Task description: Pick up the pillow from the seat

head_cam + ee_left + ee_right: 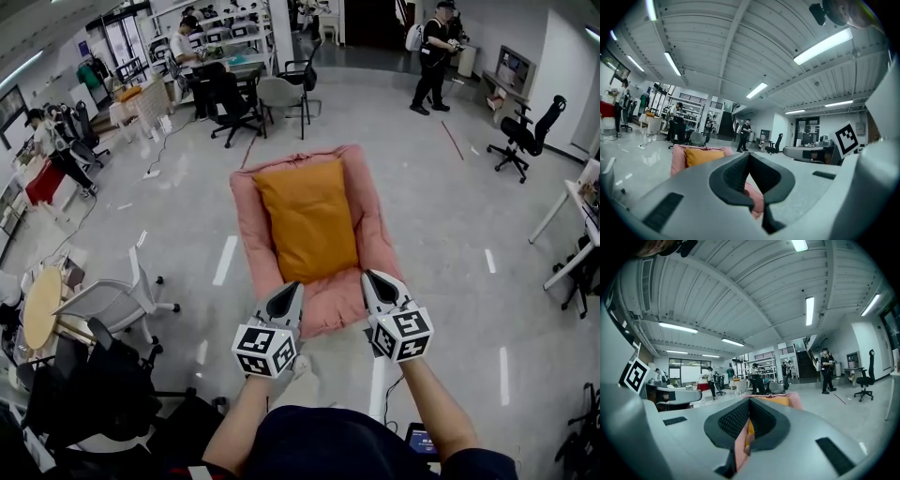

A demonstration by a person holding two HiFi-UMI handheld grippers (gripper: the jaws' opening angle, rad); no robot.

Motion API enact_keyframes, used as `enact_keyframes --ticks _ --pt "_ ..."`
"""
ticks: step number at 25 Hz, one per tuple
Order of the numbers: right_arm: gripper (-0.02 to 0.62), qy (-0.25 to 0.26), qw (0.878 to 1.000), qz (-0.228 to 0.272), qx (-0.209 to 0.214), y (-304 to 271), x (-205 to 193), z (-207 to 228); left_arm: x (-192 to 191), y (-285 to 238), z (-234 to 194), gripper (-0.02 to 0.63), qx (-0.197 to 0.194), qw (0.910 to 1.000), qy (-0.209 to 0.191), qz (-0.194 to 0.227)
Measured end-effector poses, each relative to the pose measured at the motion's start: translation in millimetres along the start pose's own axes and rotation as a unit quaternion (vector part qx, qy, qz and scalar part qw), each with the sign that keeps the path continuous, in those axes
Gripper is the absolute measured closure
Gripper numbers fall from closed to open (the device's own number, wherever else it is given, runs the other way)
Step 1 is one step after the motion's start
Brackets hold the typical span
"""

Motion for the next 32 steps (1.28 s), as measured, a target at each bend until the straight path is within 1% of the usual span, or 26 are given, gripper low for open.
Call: enact_keyframes --ticks 7,17,25,32 --pt "0.578 -0.002 1.000 0.001 -0.002 -17 3 11 4 -17 -11 0.603 -0.001 1.0000 -0.002 0.002" --pt "0.578 -0.003 1.000 -0.008 -0.001 -57 2 27 3 -48 -40 0.603 0.006 1.0000 -0.001 -0.004" --pt "0.578 -0.001 1.000 -0.017 -0.005 -99 6 45 7 -85 -68 0.603 0.004 0.9999 0.002 -0.010" --pt "0.578 -0.001 1.000 -0.023 -0.018 -146 18 58 21 -118 -101 0.603 -0.008 0.9998 0.002 -0.019"
Point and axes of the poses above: the fingertips, and each gripper's own axes: y backward along the fingers, z to its right, x out of its top, the point moved 9 cm from there along y, backward along the fingers, and after that the axes turned 2 degrees about z, right-handed, at the moved point
